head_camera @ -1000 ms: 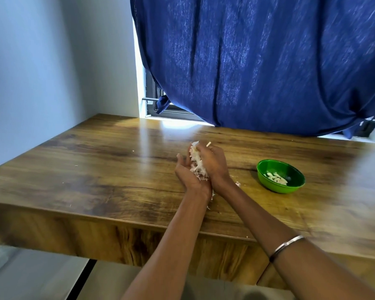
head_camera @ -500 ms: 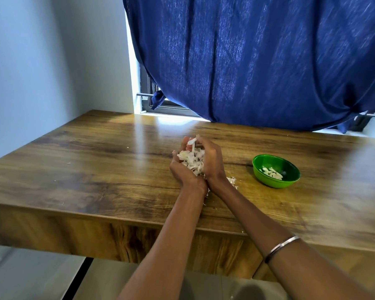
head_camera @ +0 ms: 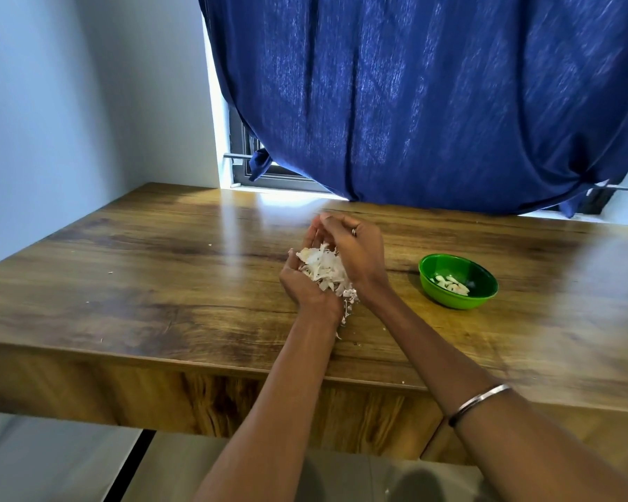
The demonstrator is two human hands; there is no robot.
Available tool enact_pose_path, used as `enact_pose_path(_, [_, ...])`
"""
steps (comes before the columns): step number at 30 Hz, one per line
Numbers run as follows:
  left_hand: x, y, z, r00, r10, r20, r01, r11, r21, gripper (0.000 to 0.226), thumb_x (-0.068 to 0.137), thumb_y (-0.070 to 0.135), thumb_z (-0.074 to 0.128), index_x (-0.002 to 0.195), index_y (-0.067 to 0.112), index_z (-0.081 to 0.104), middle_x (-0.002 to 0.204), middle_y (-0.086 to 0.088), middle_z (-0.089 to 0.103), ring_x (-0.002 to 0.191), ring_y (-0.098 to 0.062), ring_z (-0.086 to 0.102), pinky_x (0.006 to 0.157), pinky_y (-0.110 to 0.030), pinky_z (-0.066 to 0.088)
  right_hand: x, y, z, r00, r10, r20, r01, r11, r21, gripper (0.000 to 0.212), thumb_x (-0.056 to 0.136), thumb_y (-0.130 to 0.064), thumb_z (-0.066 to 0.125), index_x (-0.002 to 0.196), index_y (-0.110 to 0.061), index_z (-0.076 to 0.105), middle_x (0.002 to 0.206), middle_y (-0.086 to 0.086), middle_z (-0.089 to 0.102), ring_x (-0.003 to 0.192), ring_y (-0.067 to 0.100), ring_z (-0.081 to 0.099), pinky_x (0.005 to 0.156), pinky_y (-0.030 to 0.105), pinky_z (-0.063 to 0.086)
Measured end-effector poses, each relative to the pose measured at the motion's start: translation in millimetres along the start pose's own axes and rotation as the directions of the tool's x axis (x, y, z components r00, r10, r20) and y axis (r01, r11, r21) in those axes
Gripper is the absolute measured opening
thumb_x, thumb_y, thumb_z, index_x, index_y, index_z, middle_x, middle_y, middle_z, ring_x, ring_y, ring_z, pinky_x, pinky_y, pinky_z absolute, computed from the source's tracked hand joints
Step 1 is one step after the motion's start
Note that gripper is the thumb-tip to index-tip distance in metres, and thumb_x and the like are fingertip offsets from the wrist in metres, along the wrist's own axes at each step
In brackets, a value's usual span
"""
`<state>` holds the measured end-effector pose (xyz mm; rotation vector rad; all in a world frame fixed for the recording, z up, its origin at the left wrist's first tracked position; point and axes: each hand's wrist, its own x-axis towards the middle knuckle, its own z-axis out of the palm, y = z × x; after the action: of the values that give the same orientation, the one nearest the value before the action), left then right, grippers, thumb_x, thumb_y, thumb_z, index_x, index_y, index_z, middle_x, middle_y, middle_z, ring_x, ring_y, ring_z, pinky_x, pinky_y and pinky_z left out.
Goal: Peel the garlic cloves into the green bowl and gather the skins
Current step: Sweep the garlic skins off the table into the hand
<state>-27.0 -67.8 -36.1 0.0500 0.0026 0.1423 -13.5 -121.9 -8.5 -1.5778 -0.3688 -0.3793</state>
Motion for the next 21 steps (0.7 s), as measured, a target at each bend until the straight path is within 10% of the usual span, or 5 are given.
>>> enact_pose_path(8, [5,11,-4,1.0,-0.013,-0.016,0.013,1.0,-0.023,0.051,0.108,0.025,0.023,0.118,-0.005,0.062,0.125,-0.024,0.062,0.118,-0.039,0.058,0.112,-0.05,0.04,11,-6,-41,0.998,-0.018,-0.054,0.01,0.99,-0.139,0.021,0.099,-0.021,0.059,0.102,-0.014,0.079,0.097,-0.004,0.078,0.096,0.013,0.073,0.095,0.043,0.057])
enact_pose_path(13, [4,25,2,1.0,-0.016,-0.019,0.014,0.996,-0.093,0.051,0.107,0.022,0.022,0.113,-0.01,0.061,0.116,-0.027,0.063,0.136,-0.041,0.048,0.116,-0.05,0.037,-17,9,-81,0.986,0.098,0.135,-0.001,0.812,-0.584,0.032,0.107,-0.028,0.043,0.127,-0.021,0.067,0.078,0.005,0.07,0.053,0.018,0.053,0.049,0.02,0.044])
enact_pose_path(15, [4,32,5,1.0,-0.011,-0.026,0.008,0.994,-0.109,0.05,0.106,0.02,0.023,0.113,-0.011,0.061,0.115,-0.026,0.063,0.138,-0.041,0.047,0.112,-0.05,0.038,-30,16,-88,0.954,0.232,0.191,-0.009,0.656,-0.755,0.045,0.109,-0.036,0.032,0.145,-0.018,0.05,0.101,0.005,0.069,0.064,0.0,0.045,0.068,0.019,0.049])
enact_pose_path(17, [7,36,5,0.999,-0.009,-0.034,0.006,0.995,-0.103,0.049,0.106,0.02,0.023,0.115,-0.012,0.06,0.117,-0.026,0.062,0.138,-0.04,0.047,0.114,-0.05,0.037,-40,24,-88,0.912,0.351,0.211,-0.014,0.542,-0.84,0.053,0.11,-0.04,0.025,0.157,-0.017,0.029,0.16,0.007,0.037,0.124,0.015,0.054,0.117,0.042,0.036])
enact_pose_path(21, [11,45,7,1.0,0.005,-0.024,-0.007,0.998,-0.062,0.049,0.107,0.019,0.023,0.114,-0.012,0.06,0.119,-0.026,0.061,0.125,-0.04,0.053,0.118,-0.049,0.036,-49,29,-66,0.888,0.367,0.279,0.047,0.53,-0.847,0.058,0.11,-0.042,0.021,0.159,-0.012,0.019,0.168,0.004,0.011,0.156,0.021,0.004,0.126,0.037,0.001])
